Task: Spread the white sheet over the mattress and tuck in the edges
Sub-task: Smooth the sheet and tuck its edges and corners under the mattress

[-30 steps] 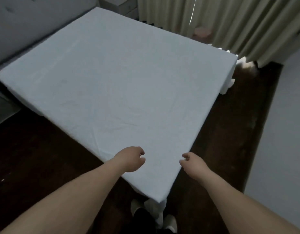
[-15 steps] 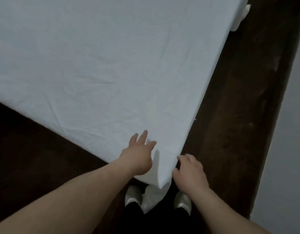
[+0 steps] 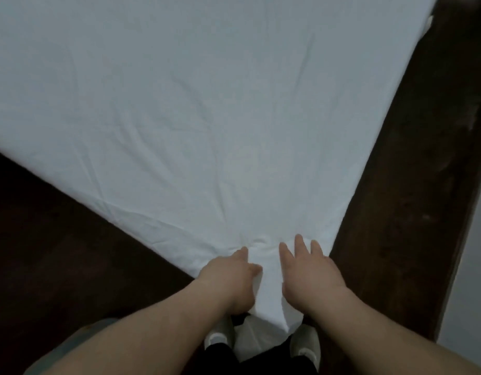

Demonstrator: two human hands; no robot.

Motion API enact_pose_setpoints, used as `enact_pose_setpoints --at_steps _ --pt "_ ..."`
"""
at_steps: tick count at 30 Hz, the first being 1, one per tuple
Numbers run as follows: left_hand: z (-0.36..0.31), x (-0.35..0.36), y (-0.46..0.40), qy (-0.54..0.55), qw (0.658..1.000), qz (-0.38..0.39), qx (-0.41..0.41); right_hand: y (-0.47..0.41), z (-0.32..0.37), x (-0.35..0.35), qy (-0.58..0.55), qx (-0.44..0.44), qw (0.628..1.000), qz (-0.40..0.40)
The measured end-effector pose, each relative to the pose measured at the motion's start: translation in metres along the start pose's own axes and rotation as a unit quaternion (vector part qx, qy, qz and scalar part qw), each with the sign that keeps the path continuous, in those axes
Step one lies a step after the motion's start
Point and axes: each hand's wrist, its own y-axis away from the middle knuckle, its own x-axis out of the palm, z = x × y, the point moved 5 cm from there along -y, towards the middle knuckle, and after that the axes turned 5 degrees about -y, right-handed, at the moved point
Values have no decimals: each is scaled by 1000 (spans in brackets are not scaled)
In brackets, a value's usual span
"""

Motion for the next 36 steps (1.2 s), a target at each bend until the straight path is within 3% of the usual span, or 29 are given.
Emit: enact_pose_setpoints --at_steps 3,6,9,12,16,19,24,28,36 --pt "21 -25 6 62 996 -69 1 -6 22 -54 1 -20 999 -44" --pt "66 -40 2 24 982 -171 -81 -27 49 -78 -24 -80 989 -122" --pt "116 -17 -2 52 983 -82 -154 -40 78 -55 -44 -115 992 -32" --pt "140 7 3 23 989 -20 -142 -39 93 -20 -18 -142 987 76" --pt "137 -11 17 76 989 -2 -126 -32 90 -38 -83 -149 977 126" --pt "124 -43 31 49 993 -18 -109 -25 59 -80 -164 -75 982 51" --pt "90 -91 39 27 997 -47 -61 -7 -11 -141 -171 -1 984 -53" --pt "56 -152 18 34 997 -56 -46 -13 -80 -178 -181 41 978 -96" --pt "-42 -297 -76 54 986 -146 -56 -98 -228 -236 -212 81 969 -103"
